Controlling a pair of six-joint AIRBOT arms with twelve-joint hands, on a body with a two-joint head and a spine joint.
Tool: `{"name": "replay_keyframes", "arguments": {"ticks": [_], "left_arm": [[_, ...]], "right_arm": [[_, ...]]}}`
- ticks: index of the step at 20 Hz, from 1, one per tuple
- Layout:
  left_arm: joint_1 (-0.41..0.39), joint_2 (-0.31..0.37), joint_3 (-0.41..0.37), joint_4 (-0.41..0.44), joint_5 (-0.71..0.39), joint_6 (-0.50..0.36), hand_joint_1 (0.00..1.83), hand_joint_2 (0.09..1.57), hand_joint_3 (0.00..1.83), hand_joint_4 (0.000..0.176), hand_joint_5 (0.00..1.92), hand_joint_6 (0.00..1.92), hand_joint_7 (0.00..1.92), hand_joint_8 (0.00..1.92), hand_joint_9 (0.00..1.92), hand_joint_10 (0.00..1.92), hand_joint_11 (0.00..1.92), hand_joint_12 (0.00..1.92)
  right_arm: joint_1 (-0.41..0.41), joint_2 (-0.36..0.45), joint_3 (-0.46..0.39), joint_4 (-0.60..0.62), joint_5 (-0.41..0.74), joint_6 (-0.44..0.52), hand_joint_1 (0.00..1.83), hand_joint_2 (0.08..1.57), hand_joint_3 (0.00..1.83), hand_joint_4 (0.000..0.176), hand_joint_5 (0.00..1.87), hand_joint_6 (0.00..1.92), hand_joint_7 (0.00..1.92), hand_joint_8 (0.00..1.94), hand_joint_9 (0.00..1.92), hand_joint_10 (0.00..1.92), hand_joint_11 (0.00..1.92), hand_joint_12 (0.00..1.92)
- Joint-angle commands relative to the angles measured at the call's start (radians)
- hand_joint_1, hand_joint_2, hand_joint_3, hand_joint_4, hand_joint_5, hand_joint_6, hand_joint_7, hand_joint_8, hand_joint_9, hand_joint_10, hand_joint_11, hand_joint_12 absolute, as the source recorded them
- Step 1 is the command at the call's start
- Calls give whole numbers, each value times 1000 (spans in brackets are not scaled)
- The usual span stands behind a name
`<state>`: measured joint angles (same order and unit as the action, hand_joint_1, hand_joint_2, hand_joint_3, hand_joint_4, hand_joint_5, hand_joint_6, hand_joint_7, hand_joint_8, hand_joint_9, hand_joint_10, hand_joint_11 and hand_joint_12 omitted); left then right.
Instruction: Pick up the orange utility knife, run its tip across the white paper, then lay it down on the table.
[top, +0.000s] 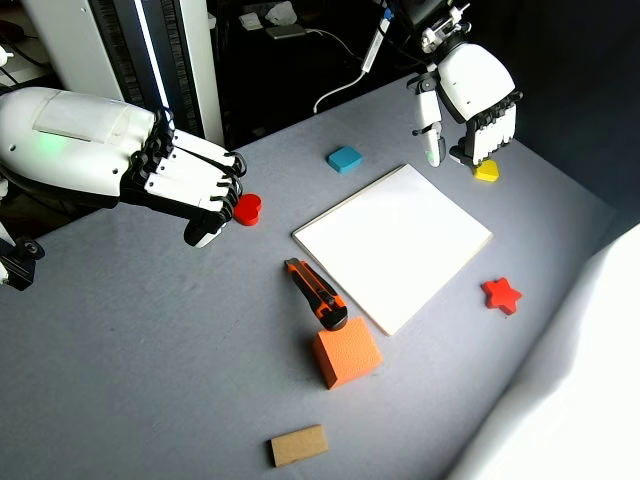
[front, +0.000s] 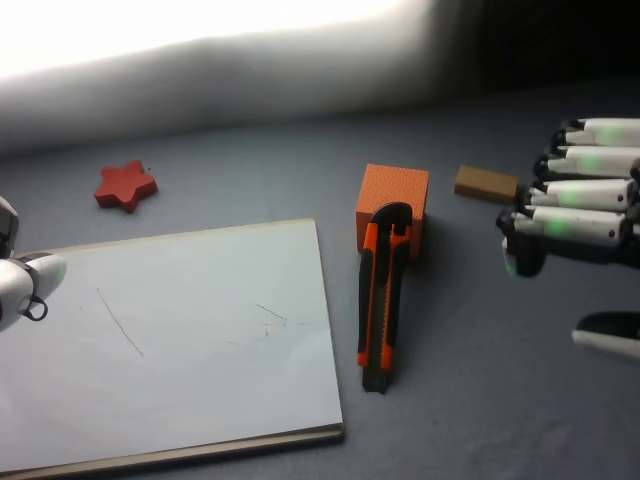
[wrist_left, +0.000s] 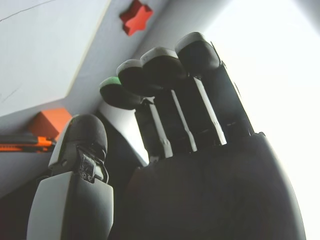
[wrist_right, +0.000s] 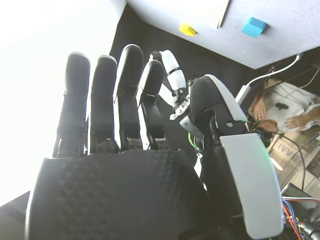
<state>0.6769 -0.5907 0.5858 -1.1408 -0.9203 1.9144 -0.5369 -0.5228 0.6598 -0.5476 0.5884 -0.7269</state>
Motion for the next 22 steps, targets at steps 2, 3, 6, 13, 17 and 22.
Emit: {"name": "replay_keyframes", "arguments": {"ticks": [2, 3, 6, 13, 17, 22], "left_arm": [[-11, -1, 4, 41, -90, 4, 141, 1222, 98, 0, 12, 27, 95, 17, 97, 60, 0, 477], [-10, -1, 3, 40, -89, 4, 147, 1251, 31, 0, 14, 6, 100, 2, 102, 19, 0, 445], [-11, -1, 2, 40, -87, 3, 220, 1296, 13, 0, 31, 5, 84, 0, 81, 1, 0, 266], [-22, -7, -6, 40, -87, 0, 226, 1250, 0, 0, 46, 3, 85, 2, 128, 7, 0, 526], [-36, -18, -7, 40, -87, 8, 217, 1250, 0, 0, 35, 2, 87, 1, 138, 2, 0, 519], [-40, -27, 0, 40, -72, 17, 212, 1258, 2, 0, 37, 6, 100, 4, 124, 3, 0, 462]], "right_arm": [[5, 3, -10, 26, 109, -4, 202, 1195, 219, 0, 36, 227, 98, 39, 14, 109, 0, 8], [3, 3, -10, 27, 104, -4, 223, 1261, 69, 0, 79, 152, 136, 3, 45, 67, 5, 24], [-2, 3, -11, 27, 98, -8, 184, 1279, 25, 0, 105, 106, 133, 7, 45, 39, 6, 2], [106, -38, 26, -147, -12, 42, 534, 1054, 0, 0, 3, 0, 36, 5, 5, 0, 1, 2], [238, -157, 128, -505, -80, 341, 980, 1005, 0, 0, 0, 0, 0, 0, 0, 0, 0, 0], [342, -331, 239, -801, -198, 707, 1115, 1044, 0, 0, 0, 0, 0, 0, 0, 0, 0, 0]]}}
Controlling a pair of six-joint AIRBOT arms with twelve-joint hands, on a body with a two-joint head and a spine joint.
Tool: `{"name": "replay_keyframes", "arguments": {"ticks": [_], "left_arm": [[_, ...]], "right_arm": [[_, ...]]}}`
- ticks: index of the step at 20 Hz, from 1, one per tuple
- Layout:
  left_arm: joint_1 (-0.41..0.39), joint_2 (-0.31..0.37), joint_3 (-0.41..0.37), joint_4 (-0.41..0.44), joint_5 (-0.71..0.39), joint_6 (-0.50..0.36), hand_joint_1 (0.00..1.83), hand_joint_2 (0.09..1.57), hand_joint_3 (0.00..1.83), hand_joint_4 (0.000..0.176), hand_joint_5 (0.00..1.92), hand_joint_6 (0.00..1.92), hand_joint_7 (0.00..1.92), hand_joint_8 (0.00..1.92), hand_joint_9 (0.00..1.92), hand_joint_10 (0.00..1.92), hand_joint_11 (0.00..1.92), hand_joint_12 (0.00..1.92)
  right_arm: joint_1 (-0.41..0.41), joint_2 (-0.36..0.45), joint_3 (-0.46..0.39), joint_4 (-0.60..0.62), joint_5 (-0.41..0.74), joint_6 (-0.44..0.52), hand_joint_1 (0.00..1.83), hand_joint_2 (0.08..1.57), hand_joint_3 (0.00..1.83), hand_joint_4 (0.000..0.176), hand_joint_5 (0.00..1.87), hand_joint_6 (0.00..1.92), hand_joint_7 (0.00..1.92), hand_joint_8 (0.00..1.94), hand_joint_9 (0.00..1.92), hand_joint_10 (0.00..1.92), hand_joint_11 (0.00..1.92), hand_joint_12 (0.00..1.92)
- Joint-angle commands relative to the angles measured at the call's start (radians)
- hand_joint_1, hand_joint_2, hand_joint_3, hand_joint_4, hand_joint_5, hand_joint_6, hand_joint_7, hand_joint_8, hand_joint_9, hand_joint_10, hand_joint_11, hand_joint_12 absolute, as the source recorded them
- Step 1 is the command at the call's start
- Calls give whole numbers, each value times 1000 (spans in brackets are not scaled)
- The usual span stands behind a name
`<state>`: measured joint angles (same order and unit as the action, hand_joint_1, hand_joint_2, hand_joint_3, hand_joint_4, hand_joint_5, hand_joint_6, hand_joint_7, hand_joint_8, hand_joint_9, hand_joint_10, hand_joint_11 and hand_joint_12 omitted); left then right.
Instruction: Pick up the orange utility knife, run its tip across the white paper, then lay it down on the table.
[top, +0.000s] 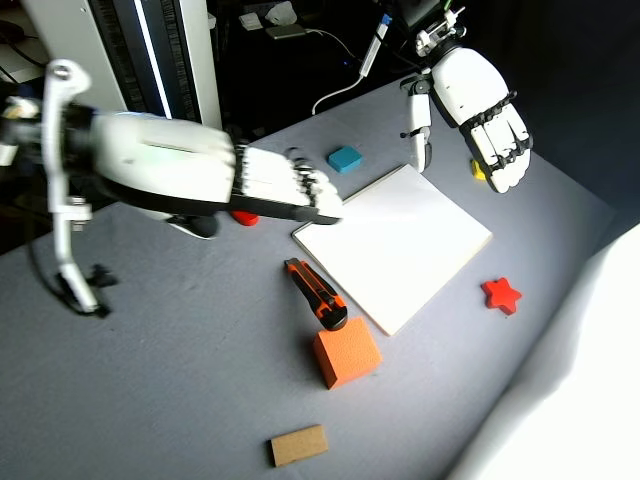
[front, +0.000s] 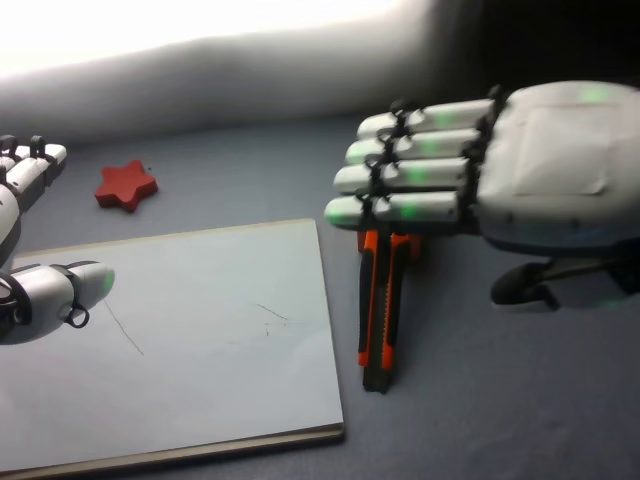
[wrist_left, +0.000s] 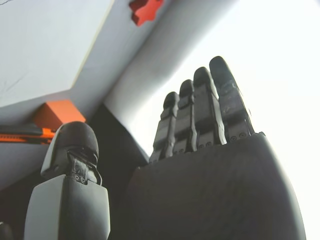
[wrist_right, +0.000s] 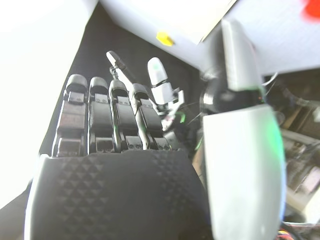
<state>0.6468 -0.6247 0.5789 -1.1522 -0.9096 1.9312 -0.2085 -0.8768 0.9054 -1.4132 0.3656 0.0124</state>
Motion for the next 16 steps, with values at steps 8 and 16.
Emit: {"name": "replay_keyframes", "arguments": {"ticks": [8, 16], "left_arm": [[-12, -2, 18, 10, -66, 28, 195, 1277, 2, 0, 37, 5, 96, 3, 131, 5, 0, 511], [-21, -10, 26, -10, -66, 25, 189, 1285, 2, 0, 53, 4, 114, 2, 144, 5, 0, 469]], "right_arm": [[61, -115, 83, -533, 23, 578, 1105, 1045, 0, 0, 0, 0, 0, 0, 0, 0, 0, 0], [63, -267, 221, -700, -10, 658, 1086, 1048, 0, 0, 0, 0, 0, 0, 0, 0, 0, 0]]}}
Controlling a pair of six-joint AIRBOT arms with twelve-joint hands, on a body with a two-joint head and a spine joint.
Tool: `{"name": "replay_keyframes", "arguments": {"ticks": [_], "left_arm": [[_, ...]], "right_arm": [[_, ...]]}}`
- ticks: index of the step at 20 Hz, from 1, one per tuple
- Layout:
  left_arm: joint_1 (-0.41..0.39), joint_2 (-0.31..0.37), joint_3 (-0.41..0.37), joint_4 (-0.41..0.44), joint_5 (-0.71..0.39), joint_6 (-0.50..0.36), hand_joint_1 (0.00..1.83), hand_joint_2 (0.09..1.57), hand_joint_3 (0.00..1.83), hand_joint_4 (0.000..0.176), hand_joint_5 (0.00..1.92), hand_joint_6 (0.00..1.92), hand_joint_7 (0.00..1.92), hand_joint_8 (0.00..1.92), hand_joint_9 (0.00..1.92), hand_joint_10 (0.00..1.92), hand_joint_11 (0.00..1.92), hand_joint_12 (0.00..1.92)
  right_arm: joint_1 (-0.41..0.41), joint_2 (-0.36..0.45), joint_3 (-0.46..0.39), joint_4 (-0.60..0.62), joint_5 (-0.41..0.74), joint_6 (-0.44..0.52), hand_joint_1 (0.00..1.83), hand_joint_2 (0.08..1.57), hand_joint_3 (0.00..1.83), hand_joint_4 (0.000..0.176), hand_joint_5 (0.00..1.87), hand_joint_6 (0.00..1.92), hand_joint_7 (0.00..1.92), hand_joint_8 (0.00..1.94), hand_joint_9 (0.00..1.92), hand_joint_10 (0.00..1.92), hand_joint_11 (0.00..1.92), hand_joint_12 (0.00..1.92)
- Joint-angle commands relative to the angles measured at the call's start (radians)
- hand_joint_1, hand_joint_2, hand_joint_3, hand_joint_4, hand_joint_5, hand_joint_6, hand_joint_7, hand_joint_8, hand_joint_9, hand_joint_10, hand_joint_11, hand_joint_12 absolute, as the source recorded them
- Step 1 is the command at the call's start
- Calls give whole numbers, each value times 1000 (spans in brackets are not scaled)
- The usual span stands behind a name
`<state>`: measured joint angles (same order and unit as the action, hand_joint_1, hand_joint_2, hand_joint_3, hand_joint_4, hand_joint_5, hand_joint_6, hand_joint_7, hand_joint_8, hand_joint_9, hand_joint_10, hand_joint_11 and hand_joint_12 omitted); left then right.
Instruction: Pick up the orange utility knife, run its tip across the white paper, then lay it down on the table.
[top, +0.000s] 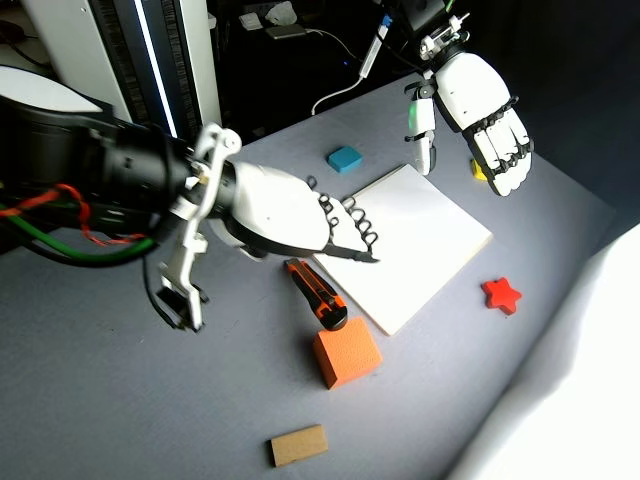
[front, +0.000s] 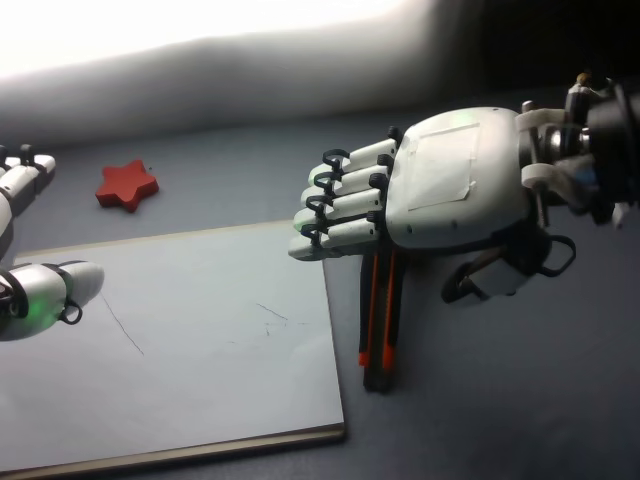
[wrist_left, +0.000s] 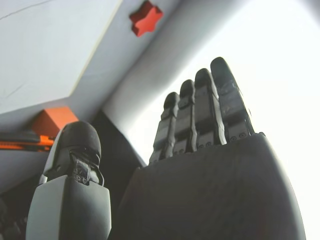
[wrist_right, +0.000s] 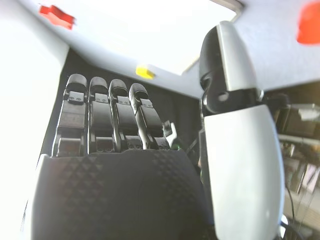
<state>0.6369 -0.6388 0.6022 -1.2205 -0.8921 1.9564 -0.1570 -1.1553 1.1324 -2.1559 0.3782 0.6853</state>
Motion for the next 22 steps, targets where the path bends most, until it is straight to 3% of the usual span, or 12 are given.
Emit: {"name": "replay_keyframes", "arguments": {"ticks": [1, 6, 9, 13, 14, 22], "left_arm": [[-11, 3, 3, 55, -84, 0, 187, 1285, 2, 0, 52, 2, 103, 4, 149, 5, 0, 505], [-19, -1, 4, 43, -103, 1, 175, 1284, 2, 0, 53, 1, 124, 4, 176, 7, 0, 523], [-25, -12, 11, 35, -105, 1, 163, 1289, 2, 0, 70, 5, 134, 3, 179, 5, 0, 505], [-25, -22, 10, 31, -107, 1, 163, 1294, 2, 0, 73, 2, 111, 0, 143, 0, 0, 492], [-25, -23, 9, 31, -107, 0, 172, 1290, 0, 0, 87, 6, 133, 6, 167, 9, 0, 549], [-26, -25, 12, 31, -111, -2, 157, 1300, 0, 0, 94, 5, 173, 7, 238, 15, 0, 606]], "right_arm": [[13, 3, 4, -6, -13, 9, 1075, 1046, 0, 0, 0, 0, 0, 0, 0, 0, 0, 0], [2, -73, 91, -56, -17, 27, 1092, 1037, 0, 0, 0, 0, 0, 0, 0, 0, 0, 0], [24, -109, 133, -157, 19, 59, 1108, 1038, 0, 0, 0, 0, 0, 0, 0, 0, 0, 0], [45, -136, 165, -211, 84, 113, 1137, 1032, 0, 0, 0, 0, 0, 0, 0, 0, 0, 0], [46, -140, 168, -211, 88, 117, 1077, 1055, 0, 0, 0, 0, 0, 0, 0, 0, 0, 0], [27, -173, 180, -282, 87, 199, 1129, 1034, 0, 0, 0, 0, 0, 0, 0, 0, 0, 0]]}}
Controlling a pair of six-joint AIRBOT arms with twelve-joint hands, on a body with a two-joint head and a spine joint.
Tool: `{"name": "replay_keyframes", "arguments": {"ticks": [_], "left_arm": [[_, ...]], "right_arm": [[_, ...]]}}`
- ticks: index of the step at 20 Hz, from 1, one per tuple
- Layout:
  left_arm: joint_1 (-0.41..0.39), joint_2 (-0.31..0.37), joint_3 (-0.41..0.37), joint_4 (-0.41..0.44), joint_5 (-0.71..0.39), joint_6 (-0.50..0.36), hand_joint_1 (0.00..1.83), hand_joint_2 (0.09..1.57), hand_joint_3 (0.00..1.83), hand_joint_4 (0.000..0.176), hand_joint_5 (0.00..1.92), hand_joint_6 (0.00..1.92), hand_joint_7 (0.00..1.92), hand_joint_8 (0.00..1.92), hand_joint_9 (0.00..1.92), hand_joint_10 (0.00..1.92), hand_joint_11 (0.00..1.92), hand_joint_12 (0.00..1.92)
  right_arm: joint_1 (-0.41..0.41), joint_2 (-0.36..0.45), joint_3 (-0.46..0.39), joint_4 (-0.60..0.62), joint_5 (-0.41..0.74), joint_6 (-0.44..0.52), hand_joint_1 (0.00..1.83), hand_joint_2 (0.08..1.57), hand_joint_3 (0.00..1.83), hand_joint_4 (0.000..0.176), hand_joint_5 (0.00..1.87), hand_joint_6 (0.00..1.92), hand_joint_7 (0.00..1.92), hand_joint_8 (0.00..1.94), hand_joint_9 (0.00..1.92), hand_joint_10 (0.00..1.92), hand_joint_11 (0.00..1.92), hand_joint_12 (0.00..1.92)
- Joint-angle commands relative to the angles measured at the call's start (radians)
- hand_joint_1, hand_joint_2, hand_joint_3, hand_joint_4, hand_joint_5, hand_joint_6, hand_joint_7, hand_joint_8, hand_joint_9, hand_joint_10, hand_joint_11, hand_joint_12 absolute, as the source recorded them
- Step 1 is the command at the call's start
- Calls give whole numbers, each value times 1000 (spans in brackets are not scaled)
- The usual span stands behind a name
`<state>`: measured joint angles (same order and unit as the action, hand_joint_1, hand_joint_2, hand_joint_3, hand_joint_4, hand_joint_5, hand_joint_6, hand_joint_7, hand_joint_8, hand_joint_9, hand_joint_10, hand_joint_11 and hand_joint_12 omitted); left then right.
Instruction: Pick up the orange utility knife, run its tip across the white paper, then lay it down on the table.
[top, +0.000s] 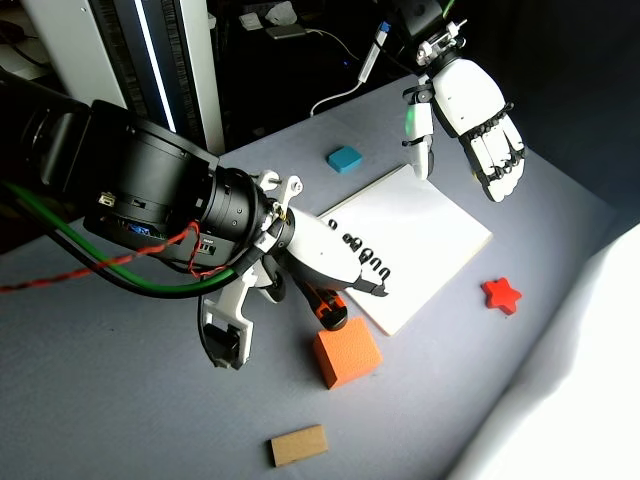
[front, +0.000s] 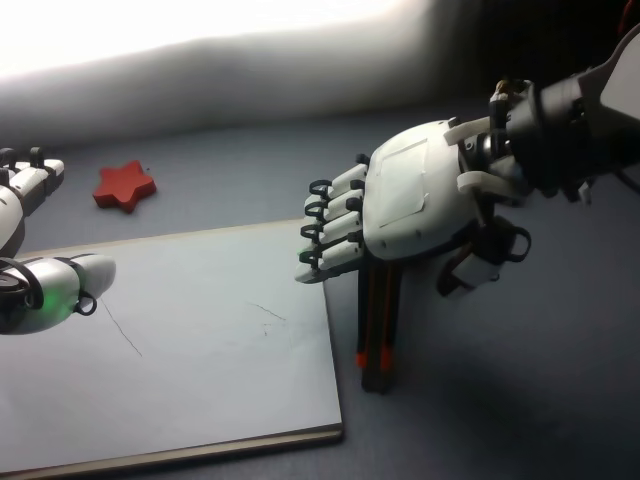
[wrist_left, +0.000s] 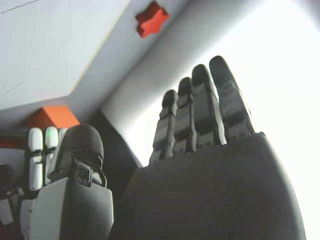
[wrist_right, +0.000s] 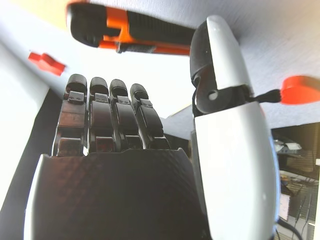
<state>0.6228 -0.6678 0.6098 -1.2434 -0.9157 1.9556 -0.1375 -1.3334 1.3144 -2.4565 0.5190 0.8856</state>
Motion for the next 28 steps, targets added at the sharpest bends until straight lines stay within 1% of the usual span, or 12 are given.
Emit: {"name": "replay_keyframes", "arguments": {"ticks": [1, 5, 9, 13, 15, 18, 20, 22, 23, 24, 27, 28], "left_arm": [[-13, 2, 4, 53, -88, -2, 143, 1302, 1, 0, 94, 3, 174, 5, 238, 13, 0, 615], [-12, 0, 5, 52, -88, -6, 120, 1311, 3, 0, 90, 3, 137, 1, 207, 1, 0, 556], [-12, -3, 8, 50, -88, -6, 88, 1317, 3, 0, 91, 4, 142, 4, 209, 6, 0, 584], [-12, -5, 8, 44, -88, -10, 108, 1316, 0, 0, 106, 5, 139, 5, 206, 6, 0, 593], [-12, -8, 9, 44, -91, -10, 84, 1322, 2, 0, 87, 2, 124, 0, 179, 1, 0, 561], [-12, -14, 12, 44, -93, -10, 88, 1328, 2, 0, 89, 1, 116, 1, 167, 3, 0, 542], [-12, -16, 12, 44, -95, -10, 111, 1326, 0, 0, 98, 3, 122, 2, 180, 6, 0, 575], [-12, -16, 11, 44, -96, -11, 90, 1329, 1, 0, 85, 1, 108, 1, 166, 1, 0, 495], [-12, -16, 11, 44, -98, -11, 101, 1327, 0, 0, 92, 3, 114, 3, 177, 4, 0, 503], [-12, -16, 11, 44, -99, -11, 118, 1323, 0, 0, 100, 4, 112, 1, 183, 5, 0, 551], [-12, -18, 12, 44, -105, -11, 82, 1329, 1, 0, 88, 1, 111, 1, 184, 3, 0, 567], [-12, -19, 13, 44, -108, -12, 104, 1329, 1, 0, 87, 1, 120, 4, 187, 4, 0, 558]], "right_arm": [[5, -7, 7, 19, -64, -2, 1141, 1039, 0, 0, 0, 0, 0, 0, 0, 0, 0, 0], [-8, -45, 45, 20, -72, -1, 1127, 1047, 0, 0, 0, 0, 0, 0, 0, 0, 0, 0], [-24, -67, 73, 21, -79, 0, 1152, 1054, 0, 0, 0, 0, 0, 0, 0, 0, 0, 0], [-40, -74, 87, 21, -78, -3, 1155, 1065, 0, 0, 0, 0, 0, 0, 0, 0, 0, 0], [-49, -79, 92, 21, -83, -3, 1170, 1077, 1, 0, 0, 0, 0, 0, 0, 0, 0, 0], [-63, -88, 106, 21, -92, -8, 1169, 1126, 24, 0, 0, 0, 0, 0, 0, 0, 0, 0], [-71, -92, 112, 21, -102, -11, 1189, 1132, 26, 0, 0, 0, 0, 0, 0, 0, 0, 0], [-76, -94, 116, 21, -107, -11, 1202, 1132, 26, 0, 0, 0, 0, 0, 0, 0, 0, 0], [-78, -94, 117, 22, -110, -10, 1207, 1142, 31, 0, 0, 0, 0, 0, 0, 0, 0, 0], [-79, -95, 118, 22, -116, -7, 1164, 1180, 49, 0, 0, 0, 0, 0, 0, 0, 0, 0], [-82, -96, 117, 23, -122, -10, 1148, 1257, 84, 0, 0, 0, 15, 5, 9, 4, 0, 0], [-83, -97, 117, 23, -122, -11, 1129, 1286, 67, 0, 43, 7, 107, 8, 89, 27, 0, 205]]}}
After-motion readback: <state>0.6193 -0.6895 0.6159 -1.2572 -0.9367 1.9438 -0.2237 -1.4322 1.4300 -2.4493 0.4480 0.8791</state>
